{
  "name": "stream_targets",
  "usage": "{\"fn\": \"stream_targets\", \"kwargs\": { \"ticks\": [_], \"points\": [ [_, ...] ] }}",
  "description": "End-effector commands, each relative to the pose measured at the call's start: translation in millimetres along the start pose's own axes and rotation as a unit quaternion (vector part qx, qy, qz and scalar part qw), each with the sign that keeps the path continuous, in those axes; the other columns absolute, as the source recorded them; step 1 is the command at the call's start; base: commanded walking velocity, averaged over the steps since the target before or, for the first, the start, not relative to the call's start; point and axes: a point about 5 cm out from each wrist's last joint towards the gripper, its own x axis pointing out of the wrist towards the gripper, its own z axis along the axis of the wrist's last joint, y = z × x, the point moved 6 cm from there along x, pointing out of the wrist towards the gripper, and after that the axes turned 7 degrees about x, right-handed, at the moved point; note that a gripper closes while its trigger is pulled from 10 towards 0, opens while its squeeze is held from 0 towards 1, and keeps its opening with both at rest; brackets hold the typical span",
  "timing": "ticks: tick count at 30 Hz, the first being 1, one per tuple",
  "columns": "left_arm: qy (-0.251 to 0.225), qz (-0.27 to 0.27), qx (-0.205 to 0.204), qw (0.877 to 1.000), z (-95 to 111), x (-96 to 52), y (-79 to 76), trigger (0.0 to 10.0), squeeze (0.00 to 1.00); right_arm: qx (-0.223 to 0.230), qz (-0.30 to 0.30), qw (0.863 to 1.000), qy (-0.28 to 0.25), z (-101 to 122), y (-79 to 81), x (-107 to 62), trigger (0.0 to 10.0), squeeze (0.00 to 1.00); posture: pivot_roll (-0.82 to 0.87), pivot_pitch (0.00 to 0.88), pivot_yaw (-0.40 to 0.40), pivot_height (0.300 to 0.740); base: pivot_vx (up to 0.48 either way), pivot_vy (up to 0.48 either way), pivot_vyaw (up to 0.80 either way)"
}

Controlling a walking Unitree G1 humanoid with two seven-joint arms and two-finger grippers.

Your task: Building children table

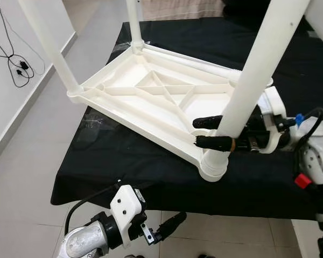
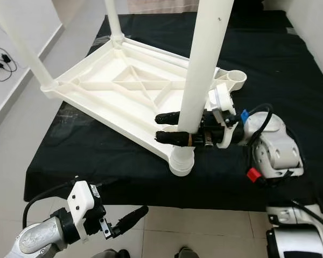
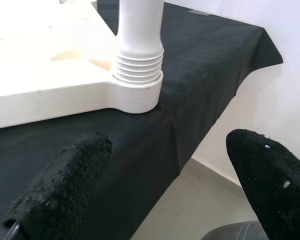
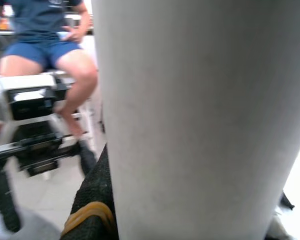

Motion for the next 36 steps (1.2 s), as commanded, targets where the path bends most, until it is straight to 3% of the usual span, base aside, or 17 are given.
{"fn": "stream_targets", "kwargs": {
  "ticks": [1, 2, 4, 5, 6, 7, 9, 10, 11, 12, 19, 28, 31, 36],
  "points": [
    [0.013, -0.006, -0.001, 1.0, -7, -3.9, -2.7, 10.0, 0.0, 0.049, -0.028, 0.998, 0.039, -37, -0.2, 5.5, 10.0, 0.0, -0.01, 0.212, 0.07, 0.74, 0.0, 0.0, 0.0],
    [0.013, -0.005, -0.001, 1.0, -7, -4.1, -2.5, 10.0, 0.0, 0.047, -0.036, 0.998, 0.037, -38, -0.5, 6.6, 10.0, 0.0, -0.01, 0.212, 0.07, 0.74, 0.0, 0.0, 0.0],
    [0.015, -0.005, 0.0, 1.0, -8, -5.4, -1.2, 10.0, 0.0, 0.054, -0.153, 0.985, 0.06, -58, -12.5, 13.6, 10.0, 0.0, -0.01, 0.21, 0.066, 0.74, 0.0, 0.0, 0.0],
    [0.015, -0.005, 0.0, 1.0, -8, -5.4, -1.2, 10.0, 0.0, 0.054, -0.153, 0.985, 0.06, -58, -12.5, 13.6, 10.0, 0.0, -0.01, 0.21, 0.066, 0.74, 0.0, 0.0, 0.0],
    [0.016, -0.004, 0.001, 1.0, -9, -6.4, 0.1, 10.0, 0.0, 0.058, -0.246, 0.963, 0.096, -78, -19.9, 14.0, 10.0, 0.0, -0.01, 0.209, 0.067, 0.74, 0.0, 0.0, 0.0],
    [0.016, -0.004, 0.001, 1.0, -9, -6.4, 0.1, 10.0, 0.0, 0.058, -0.246, 0.963, 0.096, -78, -19.9, 14.0, 10.0, 0.0, -0.01, 0.209, 0.067, 0.74, 0.0, 0.0, 0.0],
    [0.017, -0.003, 0.002, 1.0, -9, -6.5, 1.1, 10.0, 0.0, 0.043, -0.29, 0.948, 0.123, -88, -19.5, 14.7, 10.0, 0.0, -0.02, 0.208, 0.07, 0.74, 0.0, 0.0, 0.0],
    [0.017, -0.003, 0.003, 1.0, -10, -6.1, 1.6, 10.0, 0.0, 0.063, -0.328, 0.935, 0.119, -93, -19.7, 14.0, 10.0, 0.0, -0.02, 0.202, 0.072, 0.74, 0.0, 0.0, 0.0],
    [0.017, -0.003, 0.003, 1.0, -10, -6.1, 1.6, 10.0, 0.0, 0.063, -0.328, 0.935, 0.119, -93, -19.7, 14.0, 10.0, 0.0, -0.02, 0.202, 0.072, 0.74, 0.0, 0.0, 0.0],
    [0.017, -0.003, 0.004, 1.0, -11, -5.3, 2.5, 10.0, 0.0, 0.093, -0.371, 0.917, 0.113, -99, -20.0, 12.9, 10.0, 0.0, -0.03, 0.197, 0.076, 0.74, 0.0, 0.0, 0.0],
    [0.016, -0.004, 0.004, 1.0, -11, -3.4, 2.5, 10.0, 0.0, 0.106, -0.427, 0.891, 0.113, -106, -31.2, 8.7, 10.0, 0.0, -0.03, 0.191, 0.067, 0.74, 0.0, 0.0, 0.0],
    [0.014, 0.0, 0.004, 1.0, -11, -3.0, 2.9, 10.0, 0.0, 0.107, -0.434, 0.887, 0.12, -106, -31.2, 13.6, 10.0, 0.0, -0.03, 0.191, 0.066, 0.74, 0.0, 0.0, 0.0],
    [0.014, -0.001, 0.003, 1.0, -12, -2.4, 2.2, 10.0, 0.0, 0.109, -0.473, 0.865, 0.13, -104, -39.2, 10.5, 10.0, 0.0, -0.03, 0.183, 0.067, 0.74, 0.0, 0.0, 0.0],
    [0.013, -0.002, 0.002, 1.0, -12, -1.9, 1.9, 10.0, 0.0, 0.112, -0.492, 0.853, 0.131, -103, -43.4, 8.8, 10.0, 0.0, -0.04, 0.183, 0.068, 0.74, 0.0, 0.0, 0.0]
  ]
}}
